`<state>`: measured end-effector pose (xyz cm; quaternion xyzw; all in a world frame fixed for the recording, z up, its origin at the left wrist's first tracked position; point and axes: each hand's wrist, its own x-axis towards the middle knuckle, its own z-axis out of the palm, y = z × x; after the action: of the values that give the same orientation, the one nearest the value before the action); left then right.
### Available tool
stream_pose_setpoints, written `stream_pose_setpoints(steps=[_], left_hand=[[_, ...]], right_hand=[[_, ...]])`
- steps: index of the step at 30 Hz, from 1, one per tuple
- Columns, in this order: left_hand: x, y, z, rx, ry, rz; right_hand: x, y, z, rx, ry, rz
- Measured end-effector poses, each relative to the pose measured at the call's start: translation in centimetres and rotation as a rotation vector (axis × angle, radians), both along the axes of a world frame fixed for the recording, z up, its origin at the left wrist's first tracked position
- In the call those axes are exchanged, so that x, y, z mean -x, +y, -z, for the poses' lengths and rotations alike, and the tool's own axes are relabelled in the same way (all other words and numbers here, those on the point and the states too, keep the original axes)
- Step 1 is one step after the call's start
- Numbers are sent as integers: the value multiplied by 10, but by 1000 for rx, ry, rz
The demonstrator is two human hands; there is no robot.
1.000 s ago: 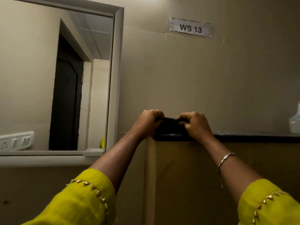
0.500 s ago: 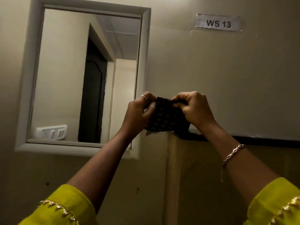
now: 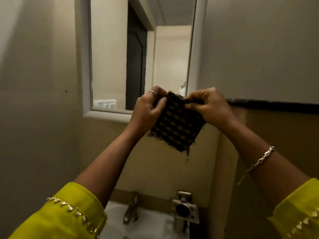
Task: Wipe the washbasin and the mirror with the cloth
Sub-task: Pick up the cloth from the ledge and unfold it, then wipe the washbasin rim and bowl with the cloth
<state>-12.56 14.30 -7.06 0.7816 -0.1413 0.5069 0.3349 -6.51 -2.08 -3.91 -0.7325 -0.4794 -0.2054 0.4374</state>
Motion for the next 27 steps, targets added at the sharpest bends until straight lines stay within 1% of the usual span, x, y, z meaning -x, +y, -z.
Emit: stream_pose_setpoints(steps=[7,12,16,18,23,27], left_hand=[[20,22,65,-49,197,-78],[31,40,106,-43,322,-132],[38,55,137,-54,434,-122],[42,63,153,-51,485,-121],[53,87,193,2,577,-142],[67,107,227,31,647,-157]], right_hand=[[-6,22,85,91,330,-213],[-6,40,128,197,483,-368],[-2,60,159,323,613,-443],[2,75,177,383,680,-463],[15,114,220,505,841,-436],[25,136,254,543,977,-407]])
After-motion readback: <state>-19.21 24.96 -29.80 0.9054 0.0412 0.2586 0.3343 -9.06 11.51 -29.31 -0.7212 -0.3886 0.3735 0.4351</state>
